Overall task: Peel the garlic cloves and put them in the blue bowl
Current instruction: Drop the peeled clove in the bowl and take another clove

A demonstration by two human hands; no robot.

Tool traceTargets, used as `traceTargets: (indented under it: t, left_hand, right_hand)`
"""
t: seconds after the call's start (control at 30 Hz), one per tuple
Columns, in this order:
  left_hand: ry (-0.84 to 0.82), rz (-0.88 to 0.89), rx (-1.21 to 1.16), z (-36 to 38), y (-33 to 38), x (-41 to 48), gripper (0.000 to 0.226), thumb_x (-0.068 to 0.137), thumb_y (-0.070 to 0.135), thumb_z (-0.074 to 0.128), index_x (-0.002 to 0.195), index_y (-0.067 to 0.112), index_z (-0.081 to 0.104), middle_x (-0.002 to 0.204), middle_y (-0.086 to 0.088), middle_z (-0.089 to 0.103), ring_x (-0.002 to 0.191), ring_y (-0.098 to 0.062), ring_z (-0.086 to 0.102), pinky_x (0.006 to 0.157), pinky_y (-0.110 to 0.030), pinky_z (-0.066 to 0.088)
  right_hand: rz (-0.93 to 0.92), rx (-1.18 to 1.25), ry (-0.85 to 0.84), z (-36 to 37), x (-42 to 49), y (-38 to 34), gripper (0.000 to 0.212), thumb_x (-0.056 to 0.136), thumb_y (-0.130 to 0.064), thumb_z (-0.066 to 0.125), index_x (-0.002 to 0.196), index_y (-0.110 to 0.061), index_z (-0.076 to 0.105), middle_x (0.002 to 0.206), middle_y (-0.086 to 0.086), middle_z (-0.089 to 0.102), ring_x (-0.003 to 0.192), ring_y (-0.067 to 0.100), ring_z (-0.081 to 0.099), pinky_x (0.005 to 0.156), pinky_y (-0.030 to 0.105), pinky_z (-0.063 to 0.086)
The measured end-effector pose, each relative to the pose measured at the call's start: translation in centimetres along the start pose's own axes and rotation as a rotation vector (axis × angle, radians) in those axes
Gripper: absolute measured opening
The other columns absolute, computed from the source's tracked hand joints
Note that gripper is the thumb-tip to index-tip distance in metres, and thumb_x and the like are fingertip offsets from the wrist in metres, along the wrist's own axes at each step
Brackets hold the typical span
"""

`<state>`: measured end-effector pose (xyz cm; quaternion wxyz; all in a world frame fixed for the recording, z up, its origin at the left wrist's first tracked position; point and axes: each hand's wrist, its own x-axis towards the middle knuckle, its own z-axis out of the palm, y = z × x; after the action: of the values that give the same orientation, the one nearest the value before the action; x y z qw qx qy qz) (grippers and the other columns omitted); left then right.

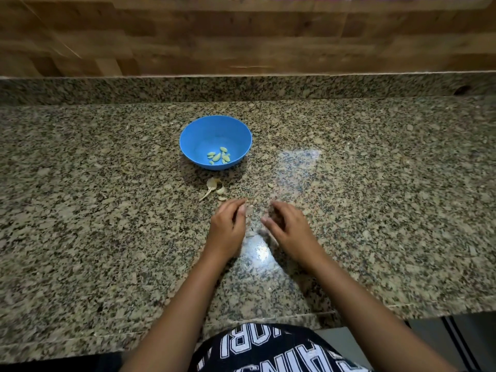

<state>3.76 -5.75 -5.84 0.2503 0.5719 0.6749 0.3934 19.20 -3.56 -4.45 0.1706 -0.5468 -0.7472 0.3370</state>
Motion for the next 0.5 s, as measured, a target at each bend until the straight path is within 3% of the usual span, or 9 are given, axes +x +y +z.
traceTargets:
  t: [0.1, 0.2, 0.27, 0.33, 0.4, 0.5]
  left_hand:
    - [0.063, -0.037, -0.061, -0.9, -0.4, -1.4, 0.033, 0.099, 0.019, 0.041, 0.128, 0.011, 0.055, 0.126, 0.000, 0.055, 0.114, -0.010, 0.050, 0.094, -0.022, 0.042]
    - [0.064, -0.035, -0.042, -1.5, -1.1, -2.0, 0.034, 0.100, 0.022, 0.040, 0.129, 0.013, 0.054, 0.130, -0.003, 0.055, 0.116, -0.010, 0.049, 0.098, -0.027, 0.042]
    - [0.062, -0.036, -0.036, -1.8, -1.4, -2.2, 0.035, 0.100, 0.023, 0.039, 0.129, 0.011, 0.054, 0.131, -0.004, 0.055, 0.117, -0.010, 0.048, 0.094, -0.020, 0.036]
    - [0.051, -0.016, -0.023, -1.9, -1.6, -2.4, 0.043, 0.097, 0.031, 0.036, 0.130, 0.010, 0.054, 0.132, -0.007, 0.054, 0.121, -0.014, 0.048, 0.095, -0.018, 0.032]
    - [0.005, -0.008, 0.017, -2.0, -1.8, -2.6, 0.051, 0.094, 0.037, 0.032, 0.135, 0.011, 0.049, 0.138, -0.006, 0.050, 0.128, -0.016, 0.042, 0.102, -0.022, 0.030]
    - [-0.101, 0.010, 0.164, -1.8, -2.4, -3.3, 0.061, 0.094, 0.052, 0.028, 0.145, 0.018, 0.032, 0.151, -0.001, 0.032, 0.141, -0.017, 0.025, 0.113, -0.034, 0.022]
  right_hand:
    - [-0.105, -0.367, -0.165, 1.5, -0.8, 0.0, 0.084, 0.089, -0.065, 0.027, 0.150, -0.017, -0.005, 0.153, -0.003, -0.014, 0.141, 0.010, -0.010, 0.115, 0.030, -0.004]
    - [-0.157, -0.521, -0.223, 2.7, 0.4, -0.8, 0.088, 0.087, -0.068, 0.020, 0.147, -0.015, -0.018, 0.146, 0.000, -0.029, 0.134, 0.011, -0.023, 0.109, 0.031, -0.015]
    - [-0.190, -0.496, -0.207, 3.0, 1.9, -1.5, 0.080, 0.091, -0.063, 0.021, 0.149, -0.019, -0.012, 0.153, 0.002, -0.021, 0.140, 0.016, -0.017, 0.111, 0.032, -0.011]
    - [-0.246, -0.463, -0.205, 3.1, 2.6, -1.7, 0.065, 0.096, -0.054, 0.027, 0.150, -0.025, 0.005, 0.158, 0.002, -0.004, 0.145, 0.020, -0.003, 0.115, 0.037, -0.004]
    - [-0.281, -0.388, -0.207, 2.7, 2.0, -1.8, 0.052, 0.098, -0.041, 0.035, 0.147, -0.027, 0.026, 0.156, 0.002, 0.018, 0.143, 0.021, 0.014, 0.118, 0.044, 0.013]
    - [-0.242, -0.259, -0.203, 1.8, -0.2, -2.0, 0.042, 0.095, -0.027, 0.045, 0.137, -0.020, 0.047, 0.145, 0.003, 0.039, 0.131, 0.019, 0.035, 0.114, 0.034, 0.026]
